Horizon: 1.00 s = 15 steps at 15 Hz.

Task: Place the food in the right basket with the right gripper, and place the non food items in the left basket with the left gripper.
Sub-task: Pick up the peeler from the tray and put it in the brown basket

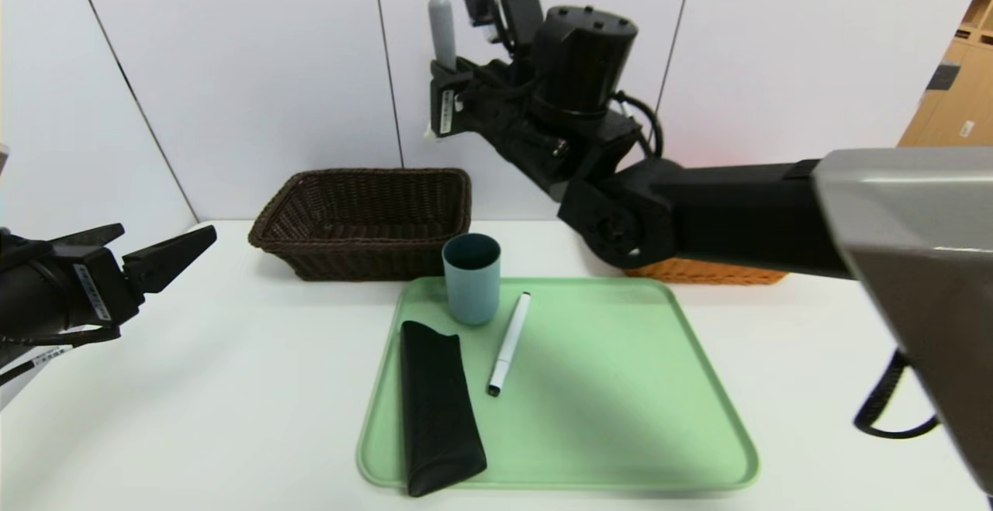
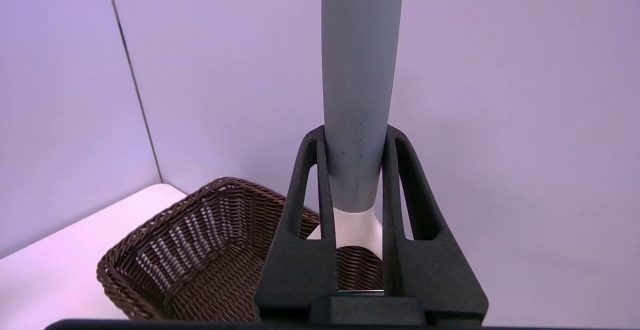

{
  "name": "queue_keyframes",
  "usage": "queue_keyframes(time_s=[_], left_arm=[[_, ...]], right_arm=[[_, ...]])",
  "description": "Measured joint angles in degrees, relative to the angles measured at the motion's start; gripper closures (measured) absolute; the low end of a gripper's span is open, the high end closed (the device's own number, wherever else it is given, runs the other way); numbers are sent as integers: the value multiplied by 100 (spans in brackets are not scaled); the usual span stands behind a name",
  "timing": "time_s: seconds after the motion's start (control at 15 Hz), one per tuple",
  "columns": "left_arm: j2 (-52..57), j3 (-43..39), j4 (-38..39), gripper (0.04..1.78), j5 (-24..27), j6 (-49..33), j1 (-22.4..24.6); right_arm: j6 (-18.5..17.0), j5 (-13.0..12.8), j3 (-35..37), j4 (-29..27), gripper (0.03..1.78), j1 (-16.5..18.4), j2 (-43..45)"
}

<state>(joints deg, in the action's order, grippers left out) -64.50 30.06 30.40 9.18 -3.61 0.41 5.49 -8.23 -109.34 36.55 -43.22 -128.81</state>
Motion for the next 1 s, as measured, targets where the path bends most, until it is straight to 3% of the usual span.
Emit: queue_keyframes(time_s=[0.27,0.4,0.93,1.0], left_arm=[[17,-121,-1,13,16,55,-9],[23,-145,-1,13,22,59,-52],[17,-146,7,13,24,13,-77],[15,-145,7,13,24,13,-79]], right_arm=[[176,73,-266,463,154,-160,-909],[247,306,-284,472,154,-143,-1147],[297,349,-290,168,154,-6,-1568],[300,341,-290,28,146,-9,-1549]])
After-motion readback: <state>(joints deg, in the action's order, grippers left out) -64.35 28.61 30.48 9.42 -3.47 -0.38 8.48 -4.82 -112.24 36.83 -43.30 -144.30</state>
